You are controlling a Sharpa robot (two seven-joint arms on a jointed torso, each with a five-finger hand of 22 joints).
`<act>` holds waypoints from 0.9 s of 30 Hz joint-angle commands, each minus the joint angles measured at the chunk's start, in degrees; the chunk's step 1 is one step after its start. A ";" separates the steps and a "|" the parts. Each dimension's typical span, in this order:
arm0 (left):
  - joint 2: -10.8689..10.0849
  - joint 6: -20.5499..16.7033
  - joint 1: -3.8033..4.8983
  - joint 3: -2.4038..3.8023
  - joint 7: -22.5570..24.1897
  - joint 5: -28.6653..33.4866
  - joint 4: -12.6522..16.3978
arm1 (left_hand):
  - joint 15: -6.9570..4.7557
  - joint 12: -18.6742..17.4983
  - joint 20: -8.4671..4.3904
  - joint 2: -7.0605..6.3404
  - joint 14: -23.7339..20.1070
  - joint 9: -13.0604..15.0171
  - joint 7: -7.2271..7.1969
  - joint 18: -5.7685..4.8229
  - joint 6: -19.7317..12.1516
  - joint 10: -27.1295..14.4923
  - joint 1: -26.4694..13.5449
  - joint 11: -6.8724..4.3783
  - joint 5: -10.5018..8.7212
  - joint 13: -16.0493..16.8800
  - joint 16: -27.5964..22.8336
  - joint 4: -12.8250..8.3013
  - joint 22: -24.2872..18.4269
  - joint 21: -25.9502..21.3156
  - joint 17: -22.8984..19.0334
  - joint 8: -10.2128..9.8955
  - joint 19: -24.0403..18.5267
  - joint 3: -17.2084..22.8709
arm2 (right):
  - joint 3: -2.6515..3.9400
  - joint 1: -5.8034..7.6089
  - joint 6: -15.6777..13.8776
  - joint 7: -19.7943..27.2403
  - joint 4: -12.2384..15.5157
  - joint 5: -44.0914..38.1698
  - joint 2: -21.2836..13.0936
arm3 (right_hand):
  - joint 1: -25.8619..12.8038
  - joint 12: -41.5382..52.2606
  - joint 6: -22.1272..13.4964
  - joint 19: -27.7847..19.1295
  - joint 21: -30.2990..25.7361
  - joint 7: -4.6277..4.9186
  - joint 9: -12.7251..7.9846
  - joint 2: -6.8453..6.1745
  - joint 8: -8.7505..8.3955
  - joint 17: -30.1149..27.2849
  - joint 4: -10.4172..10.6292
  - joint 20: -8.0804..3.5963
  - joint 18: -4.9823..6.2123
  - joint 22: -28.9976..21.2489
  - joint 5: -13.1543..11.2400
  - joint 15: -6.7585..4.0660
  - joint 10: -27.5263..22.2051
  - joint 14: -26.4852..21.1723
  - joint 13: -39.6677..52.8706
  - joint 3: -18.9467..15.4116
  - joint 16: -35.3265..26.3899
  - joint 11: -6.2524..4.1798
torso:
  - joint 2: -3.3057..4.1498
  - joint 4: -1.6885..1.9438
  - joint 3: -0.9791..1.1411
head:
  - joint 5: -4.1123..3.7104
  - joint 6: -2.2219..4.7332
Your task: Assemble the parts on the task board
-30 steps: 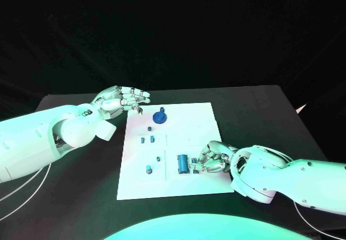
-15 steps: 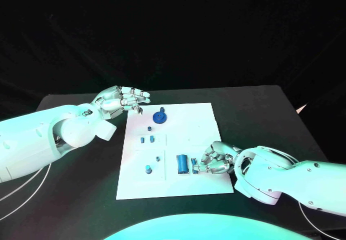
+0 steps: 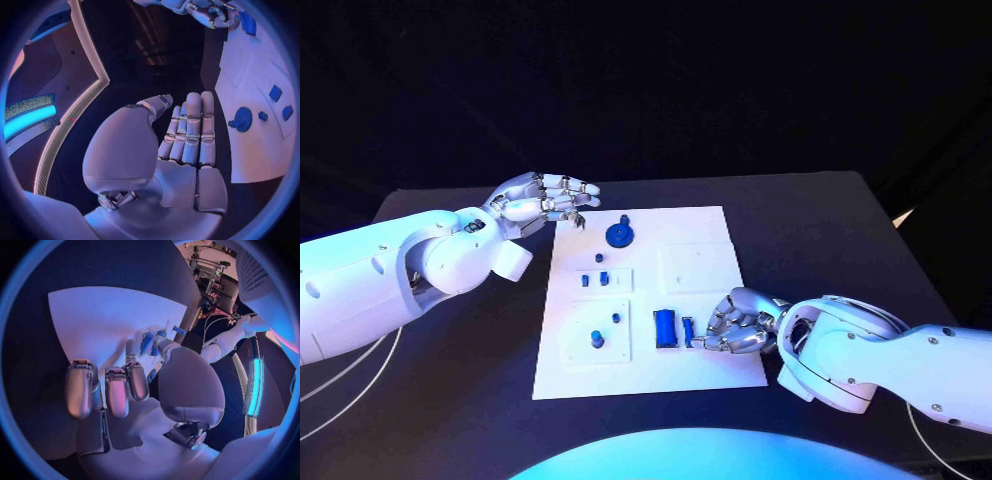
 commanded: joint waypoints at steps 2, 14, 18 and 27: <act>0.07 0.73 0.01 0.03 0.21 -0.02 0.06 | -0.02 0.38 0.13 0.04 -0.34 -0.06 0.75 0.36 -0.34 -0.33 0.32 0.12 0.12 0.09 -0.32 -0.33 -0.03 -0.17 -0.06 0.32 0.10 0.03 | -0.02 -0.06 1.74 1.54 0.15 0.98 -0.04 | 0.49 -0.16 0.43 1.59 -0.24 -0.01 0.00 0.11 -0.21 12.69 -0.06 0.14 -0.30 12.00 -0.38 0.33 0.54 5.53 8.04 -0.36 -0.24 0.26 | 0.02 0.02 -0.02 | -0.03 -0.04; 0.17 0.82 0.01 0.03 0.13 -0.02 -0.04 | 0.01 0.45 0.14 0.08 -0.35 -0.09 0.77 0.34 -0.39 -0.39 0.24 0.14 0.12 0.07 -0.31 -0.27 -0.02 -0.18 -0.08 0.40 0.10 0.01 | -0.01 -0.07 1.94 1.06 -1.34 -0.44 1.46 | 1.02 -0.08 0.57 1.65 -0.10 -0.06 0.00 0.74 -0.19 12.79 0.20 0.14 -0.32 12.04 -0.58 0.31 0.58 5.56 8.09 -0.57 -0.19 0.22 | -0.01 0.03 -0.06 | -0.07 -0.20; 0.19 0.87 0.01 0.03 0.09 -0.02 -0.06 | 0.01 0.45 0.14 0.08 -0.35 -0.09 0.77 0.34 -0.39 -0.39 0.24 0.14 0.12 0.07 -0.31 -0.27 -0.02 -0.18 -0.08 0.40 0.10 0.01 | -0.01 -0.06 1.58 0.51 -2.26 -1.59 2.08 | 1.39 0.01 0.69 1.69 0.02 -0.09 0.01 1.22 -0.15 12.87 0.34 0.12 -0.34 12.07 -0.61 0.29 0.63 5.58 8.14 -0.61 -0.14 0.20 | 0.03 0.10 -0.03 | -0.07 -0.22; 0.20 0.87 0.01 0.03 0.06 -0.02 -0.07 | 0.01 0.45 0.14 0.08 -0.35 -0.09 0.77 0.34 -0.39 -0.39 0.24 0.14 0.12 0.07 -0.31 -0.27 -0.02 -0.18 -0.08 0.40 0.10 0.01 | -0.01 -0.06 1.24 0.10 -3.29 -3.54 2.67 | 4.61 0.17 0.93 1.85 0.41 -0.24 -0.01 1.90 -0.13 12.96 -0.52 0.02 -0.41 12.17 -0.72 0.16 0.75 5.60 8.25 -0.81 -0.09 0.05 | -0.02 0.00 -0.04 | -0.05 -0.28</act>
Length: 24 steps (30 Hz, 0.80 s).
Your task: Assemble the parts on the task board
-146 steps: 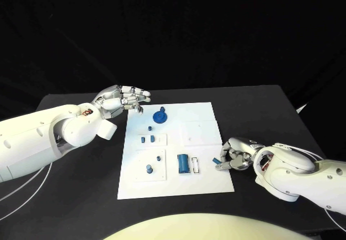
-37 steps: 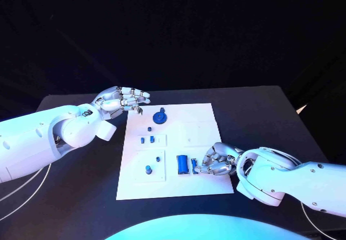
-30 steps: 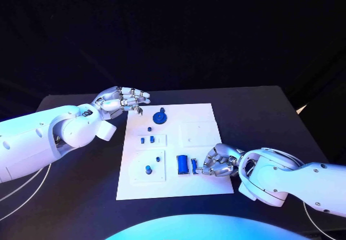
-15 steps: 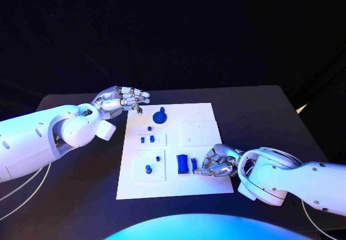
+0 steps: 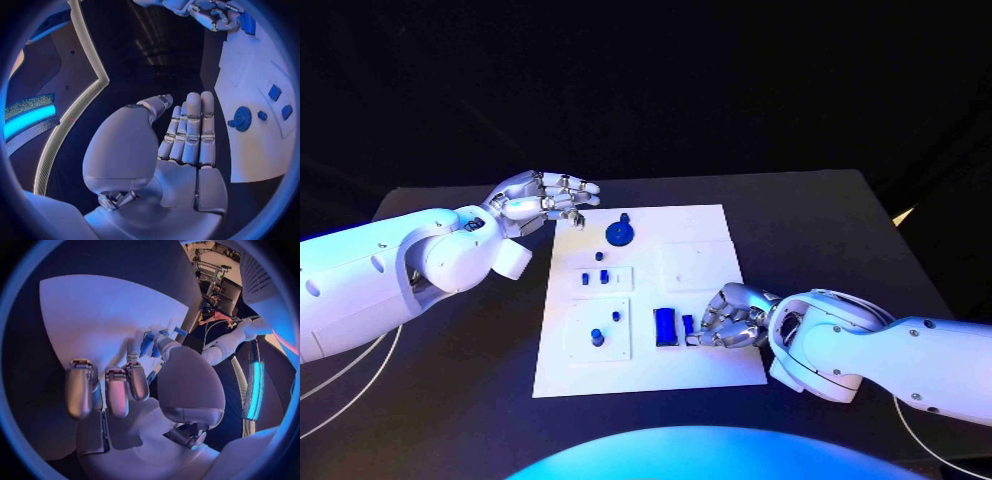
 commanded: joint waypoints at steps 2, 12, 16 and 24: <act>0.11 0.86 0.01 0.03 0.28 -0.02 0.10 | 0.01 0.15 0.15 0.07 -0.35 -0.10 0.77 0.34 -0.39 -0.39 0.24 0.14 0.12 0.07 -0.31 -0.27 -0.02 -0.18 -0.09 0.40 0.10 0.01 | -0.08 -0.10 0.38 -0.43 -0.37 -2.59 0.04 | 1.56 0.09 0.35 1.82 0.33 -0.10 -0.14 -0.41 -0.43 12.94 -0.75 0.00 -0.40 12.17 -0.54 0.14 0.71 5.59 8.22 -0.12 -0.10 0.03 | -0.03 -0.04 0.01 | -0.04 0.02; 0.05 0.85 0.01 0.03 0.30 -0.03 0.15 | 0.01 0.15 0.15 0.07 -0.35 -0.10 0.77 0.34 -0.39 -0.39 0.24 0.14 0.12 0.07 -0.31 -0.27 -0.02 -0.18 -0.09 0.40 0.10 0.01 | -0.07 -0.10 -1.15 0.40 0.24 -3.14 -0.19 | 3.71 0.12 0.56 1.83 0.32 0.02 -0.46 -0.27 -0.75 12.96 -0.49 0.04 -0.41 12.17 -6.12 0.22 0.74 5.60 8.26 -0.94 -0.10 0.13 | 0.00 0.01 0.02 | -0.13 0.15; -0.01 0.78 0.01 0.02 0.38 -0.02 0.23 | 0.01 0.15 0.15 0.07 -0.35 -0.10 0.77 0.34 -0.39 -0.39 0.24 0.14 0.12 0.07 -0.31 -0.27 -0.02 -0.18 -0.09 0.40 0.10 0.01 | 0.02 0.07 -2.29 1.60 1.02 -2.91 -0.97 | 2.89 0.22 0.63 1.84 0.31 0.08 -0.54 -0.45 -0.82 12.95 0.60 0.09 -0.40 12.17 -5.70 0.27 0.80 5.59 8.32 -1.82 -0.11 0.19 | -0.03 -0.02 -0.01 | -0.05 0.34; -0.25 -0.15 0.01 0.01 1.30 0.37 0.50 | 0.03 0.23 0.16 0.13 -0.35 -0.13 0.78 0.33 -0.44 -0.45 0.17 0.16 0.11 0.06 -0.30 -0.21 -0.01 -0.18 -0.11 0.48 0.10 0.01 | 0.47 2.53 -4.79 11.35 0.29 2.58 -2.54 | 2.47 0.73 0.03 1.57 -0.41 0.26 -0.72 -0.41 -1.22 12.69 1.43 0.16 -0.27 11.99 -5.10 0.36 1.00 5.54 8.63 -2.90 -0.25 0.32 | -0.40 -0.12 -0.25 | -0.19 1.44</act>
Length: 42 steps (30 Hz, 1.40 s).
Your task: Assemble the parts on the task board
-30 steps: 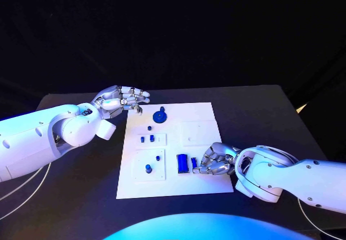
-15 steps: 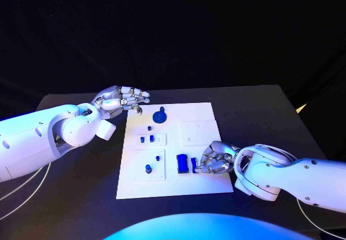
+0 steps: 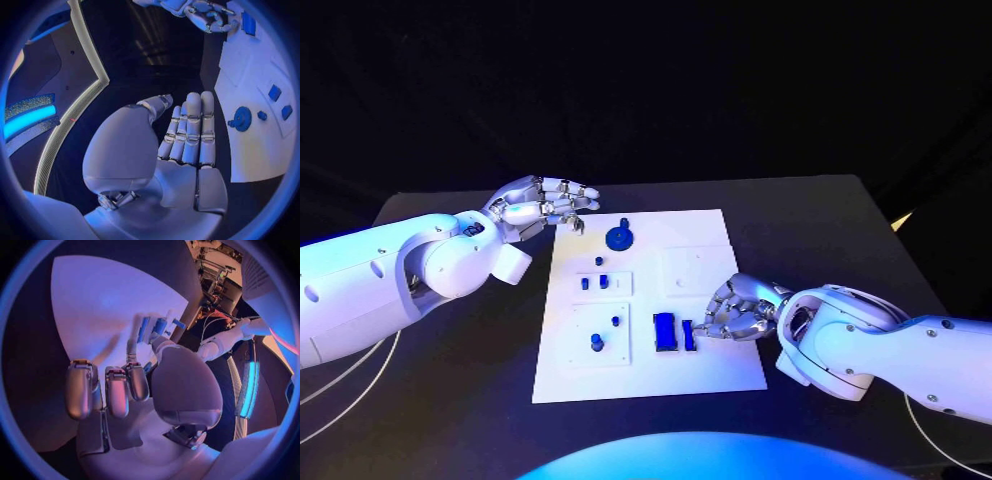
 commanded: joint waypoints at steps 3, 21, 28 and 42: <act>0.12 -1.13 0.00 -0.02 1.96 0.75 0.15 | 0.04 0.24 0.16 0.10 -0.35 -0.06 1.00 0.33 -0.25 -0.26 0.10 -0.04 0.10 0.05 -0.29 -0.16 -0.01 -0.20 -0.05 0.21 0.09 -0.03 | 0.25 2.49 -3.53 15.22 -2.80 9.49 -0.19 | 0.51 -1.02 -1.39 0.54 -3.16 0.58 -0.41 0.83 -0.96 11.22 -0.18 0.40 0.21 11.26 0.40 0.70 0.29 5.17 7.98 -0.51 -1.10 0.75 | -0.84 -0.04 -0.59 | -0.33 1.20; 6.28 -15.52 -1.68 -0.57 11.92 8.51 -9.10 | 5.55 -1.77 6.59 -0.94 -20.93 -1.31 1.80 -0.49 -3.37 -4.33 -0.27 2.40 -0.15 -4.56 -23.92 2.46 -14.60 -24.97 -11.98 2.72 -14.15 -0.72 | 1.73 7.81 -2.06 46.07 -36.13 50.33 13.62 | 10.51 -56.60 -11.20 -26.57 -69.23 6.10 -3.77 1.07 -4.91 -36.43 -3.20 6.44 7.47 -18.76 -0.12 7.00 -29.91 -21.24 -37.59 11.84 -57.41 6.86 | -4.00 0.64 -0.95 | 0.38 9.09; 8.34 -14.26 -2.13 -0.60 9.87 7.40 -12.27 | -3.80 -21.59 -8.89 10.07 -62.33 -15.96 -11.86 -10.18 -46.39 -52.73 -24.30 -8.71 -13.76 -10.45 -56.50 -4.50 -42.02 -46.54 -26.72 -18.20 -52.92 -29.73 | 2.03 7.32 -2.89 42.74 -41.42 47.88 16.32 | -13.53 -78.49 -56.90 -84.00 -78.15 -4.32 -31.54 11.46 -24.49 -74.95 -16.36 -2.67 -2.61 -74.95 -7.56 3.80 -84.03 -83.91 -74.91 -16.29 -88.89 0.20 | -4.00 0.68 -0.80 | 0.74 9.67; 7.66 -28.13 -4.39 0.26 11.91 7.87 -3.95 | -3.80 -21.59 -8.89 10.07 -62.33 -15.96 -11.86 -10.18 -46.39 -52.73 -79.90 -8.71 -13.76 -10.45 -56.50 -4.50 -42.02 -46.54 -26.72 -18.20 -52.92 -29.73 | 7.95 0.87 -14.09 49.91 -27.78 58.56 14.30 | -67.25 -78.49 -56.90 -84.00 -78.15 -4.32 -31.54 11.46 -24.49 -74.95 -16.36 -2.67 -2.61 -74.95 -7.56 3.80 -84.03 -83.91 -74.91 -16.29 -88.89 0.20 | -6.77 0.09 0.19 | 2.04 12.93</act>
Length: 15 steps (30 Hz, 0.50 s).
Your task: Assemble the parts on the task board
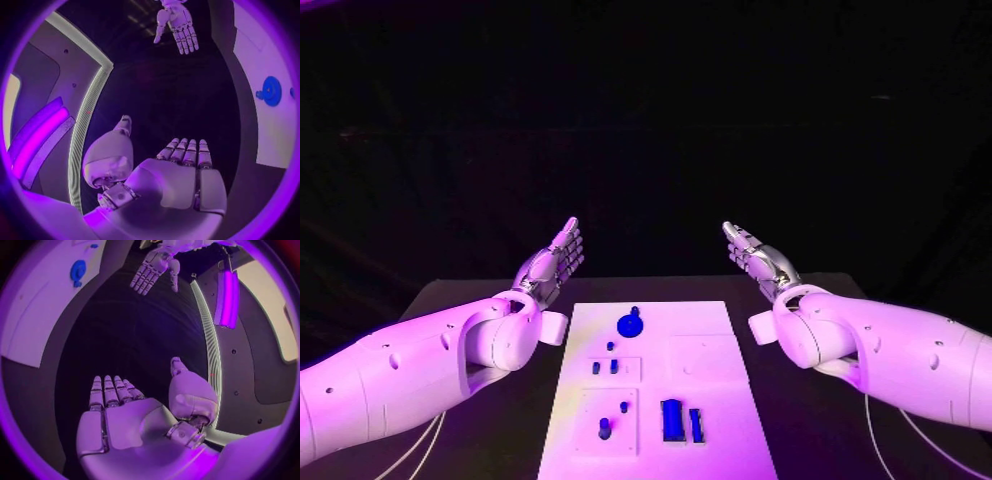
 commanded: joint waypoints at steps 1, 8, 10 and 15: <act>-0.20 -10.08 -0.92 0.26 2.05 0.23 3.17 | -1.18 -1.59 -1.82 1.16 -4.25 -1.38 -1.34 -1.33 -4.51 -5.16 -27.52 -1.29 -1.45 -0.40 -2.29 -0.81 -2.15 -1.22 -1.18 -2.05 -3.83 -3.08 | 1.42 -1.94 -7.78 5.93 4.47 7.29 -0.60 | -22.02 -1.18 -4.89 -5.46 -0.50 -1.27 -2.50 1.06 -1.56 -3.07 -1.18 -1.37 -1.67 -4.41 -0.51 -0.74 -5.86 -6.36 -1.98 -3.14 -1.66 -0.92 | -0.72 -0.16 0.26 | 0.16 0.47; -0.75 -21.22 -2.74 0.94 3.69 0.61 9.86 | -1.18 -1.59 -1.82 1.16 -4.25 -1.38 -1.34 -1.33 -4.51 -5.16 -27.52 -1.29 -1.45 -0.40 -2.29 -0.81 -2.15 -1.22 -1.18 -2.05 -3.83 -3.08 | 4.29 -5.07 -13.21 9.40 11.07 12.46 -1.58 | -22.02 -1.18 -4.89 -5.46 -0.50 -1.27 -2.50 1.06 -1.56 -3.07 -1.18 -1.37 -1.67 -4.41 -0.51 -0.74 -5.86 -6.36 -1.98 -3.14 -1.66 -0.92 | -0.72 -0.16 0.26 | 0.16 0.47; -0.86 -23.41 -3.10 1.08 4.01 0.68 11.17 | -1.18 -1.59 -1.82 1.16 -4.25 -1.38 -1.34 -1.33 -4.51 -5.16 -27.52 -1.29 -1.45 -0.40 -2.29 -0.81 -2.15 -1.22 -1.18 -2.05 -3.83 -3.08 | 4.66 -5.47 -13.91 9.86 11.93 13.13 -1.71 | -22.02 -1.18 -4.89 -5.46 -0.50 -1.27 -2.50 1.06 -1.56 -3.07 -1.18 -1.37 -1.67 -4.41 -0.51 -0.74 -5.86 -6.36 -1.98 -3.14 -1.66 -0.92 | -0.72 -0.16 0.26 | 0.16 0.47; -1.04 -27.18 -3.72 1.31 4.57 0.81 13.44 | -1.18 -1.59 -1.82 1.16 -4.25 -1.38 -1.34 -1.33 -4.51 -5.16 -27.52 -1.29 -1.45 -0.40 -2.29 -0.81 -2.15 -1.22 -1.18 -2.05 -3.83 -3.08 | 4.86 -5.69 -14.28 10.09 12.39 13.49 -1.77 | -22.02 -1.18 -4.89 -5.46 -0.50 -1.27 -2.50 1.06 -1.56 -3.07 -1.18 -1.37 -1.67 -4.41 -0.51 -0.74 -5.86 -6.36 -1.98 -3.14 -1.66 -0.92 | -0.72 -0.16 0.26 | 0.16 0.47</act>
